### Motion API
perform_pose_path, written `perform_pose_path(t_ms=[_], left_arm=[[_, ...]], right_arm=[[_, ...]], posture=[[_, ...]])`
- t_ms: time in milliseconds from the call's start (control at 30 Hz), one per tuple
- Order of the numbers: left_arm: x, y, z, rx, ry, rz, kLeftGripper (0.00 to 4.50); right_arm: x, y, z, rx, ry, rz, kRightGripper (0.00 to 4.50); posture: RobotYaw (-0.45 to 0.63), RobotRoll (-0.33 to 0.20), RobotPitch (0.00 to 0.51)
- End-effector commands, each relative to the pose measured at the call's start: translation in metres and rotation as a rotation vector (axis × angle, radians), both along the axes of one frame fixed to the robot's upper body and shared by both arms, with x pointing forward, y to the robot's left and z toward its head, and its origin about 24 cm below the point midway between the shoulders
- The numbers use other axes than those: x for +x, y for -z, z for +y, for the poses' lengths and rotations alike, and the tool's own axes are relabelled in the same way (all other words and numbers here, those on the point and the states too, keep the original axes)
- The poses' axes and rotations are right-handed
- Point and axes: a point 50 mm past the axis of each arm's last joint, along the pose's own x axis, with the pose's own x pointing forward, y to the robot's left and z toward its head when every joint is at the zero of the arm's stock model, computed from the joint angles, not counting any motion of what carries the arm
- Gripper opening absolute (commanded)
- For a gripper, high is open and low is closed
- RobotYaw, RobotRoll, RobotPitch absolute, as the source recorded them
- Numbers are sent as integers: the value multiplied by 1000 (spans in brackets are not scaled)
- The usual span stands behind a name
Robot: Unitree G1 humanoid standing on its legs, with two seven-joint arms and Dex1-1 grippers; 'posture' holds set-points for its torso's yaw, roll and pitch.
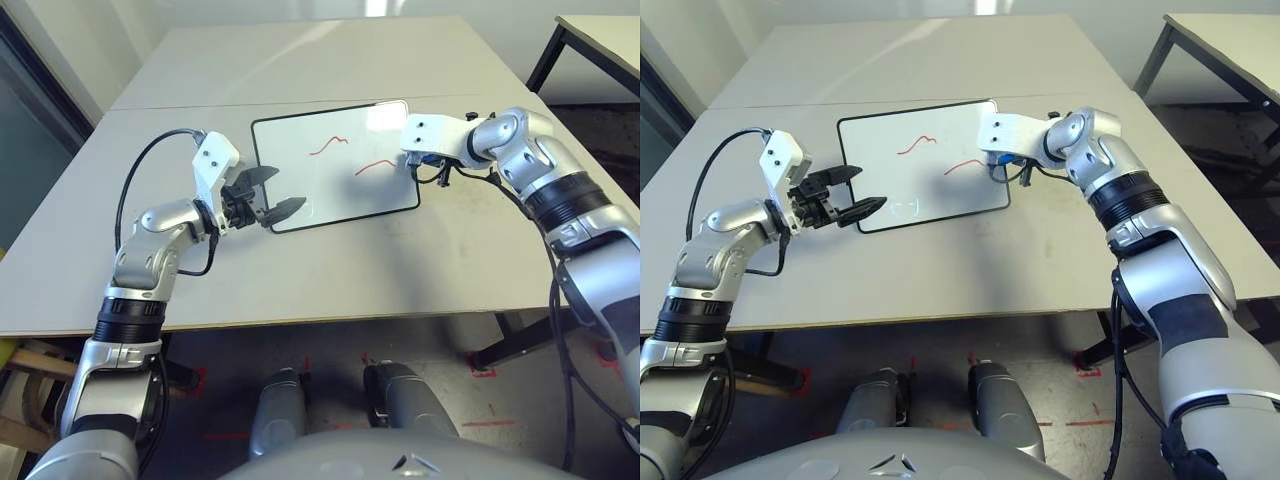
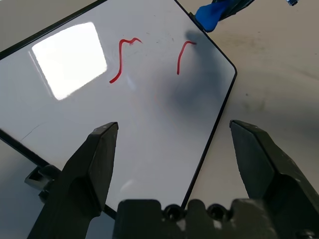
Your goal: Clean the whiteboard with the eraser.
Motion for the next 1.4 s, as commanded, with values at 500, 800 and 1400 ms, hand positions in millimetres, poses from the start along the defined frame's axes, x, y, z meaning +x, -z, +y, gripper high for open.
perform_pose_path(t_ms=[500, 800, 1400], left_arm=[[-5, -1, -3, 9, -6, -11, 4500], [-7, -3, -3, 10, -14, -13, 4500], [-6, -5, -2, 11, -22, -15, 4500]], right_arm=[[10, 10, 13, -88, 25, 5, 385], [12, 18, 19, -110, 21, -29, 385], [11, 24, 50, -102, -74, -113, 385]], posture=[[-47, 0, 43], [-40, 0, 43], [-36, 0, 44]])
